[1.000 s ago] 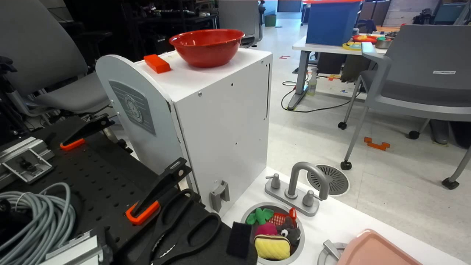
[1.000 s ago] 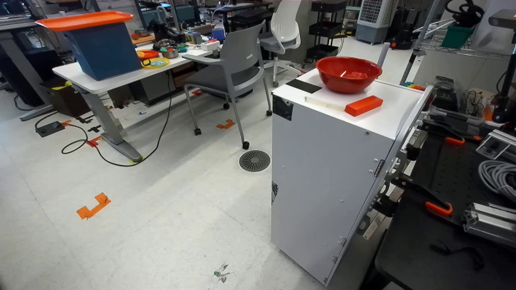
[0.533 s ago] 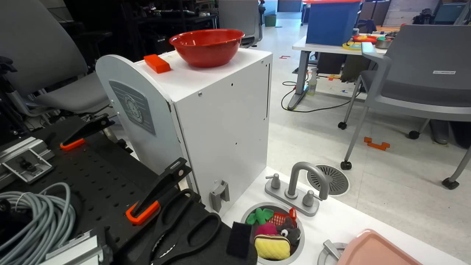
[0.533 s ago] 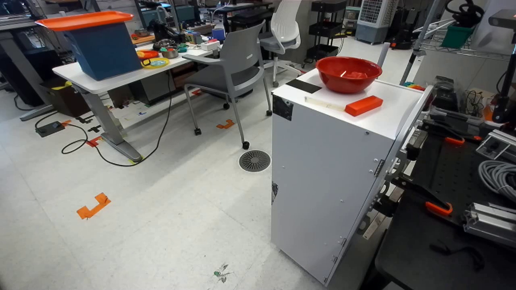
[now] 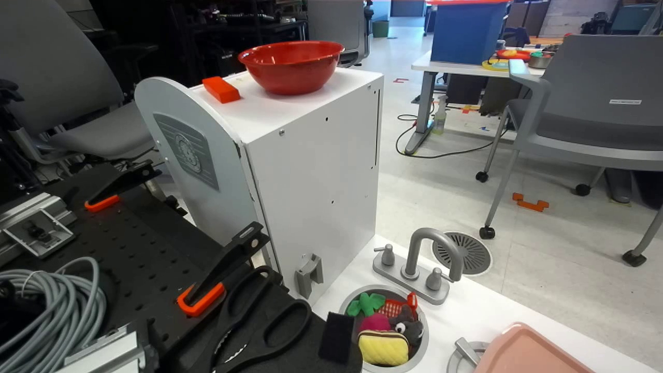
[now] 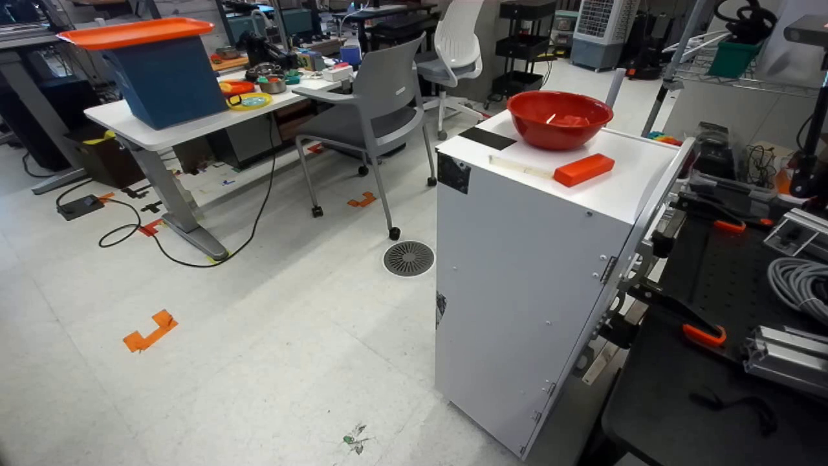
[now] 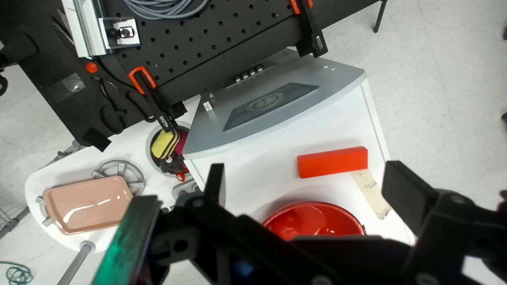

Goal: Pick up the red bell pepper from the bowl and put it on the counter

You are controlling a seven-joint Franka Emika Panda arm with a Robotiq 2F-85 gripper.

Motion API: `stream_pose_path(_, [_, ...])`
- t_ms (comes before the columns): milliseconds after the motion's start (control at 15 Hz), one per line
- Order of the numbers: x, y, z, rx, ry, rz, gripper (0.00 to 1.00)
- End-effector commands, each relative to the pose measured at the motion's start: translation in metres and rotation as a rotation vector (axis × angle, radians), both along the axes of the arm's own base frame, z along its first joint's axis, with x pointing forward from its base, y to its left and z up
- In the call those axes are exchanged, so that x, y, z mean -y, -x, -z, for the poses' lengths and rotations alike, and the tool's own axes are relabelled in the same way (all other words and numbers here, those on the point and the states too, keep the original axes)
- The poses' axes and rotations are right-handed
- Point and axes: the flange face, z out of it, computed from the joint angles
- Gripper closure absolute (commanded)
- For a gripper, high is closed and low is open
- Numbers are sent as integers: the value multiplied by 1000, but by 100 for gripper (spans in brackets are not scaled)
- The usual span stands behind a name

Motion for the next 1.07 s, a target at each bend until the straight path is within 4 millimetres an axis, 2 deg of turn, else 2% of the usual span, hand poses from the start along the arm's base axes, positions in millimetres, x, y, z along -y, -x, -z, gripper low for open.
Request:
stream_pose_path(0, [0, 0, -1, -1, 0, 0, 0])
stream_pose_path(400, [-1, 1, -3, 10, 5, -7, 0])
stream_pose_path(600, [6, -5, 2, -4, 26, 26, 0])
stream_pose_path(800, [24, -16, 21, -66, 45, 105, 0])
stream_pose_path(1000, [34, -27, 48, -137, 81, 171, 0])
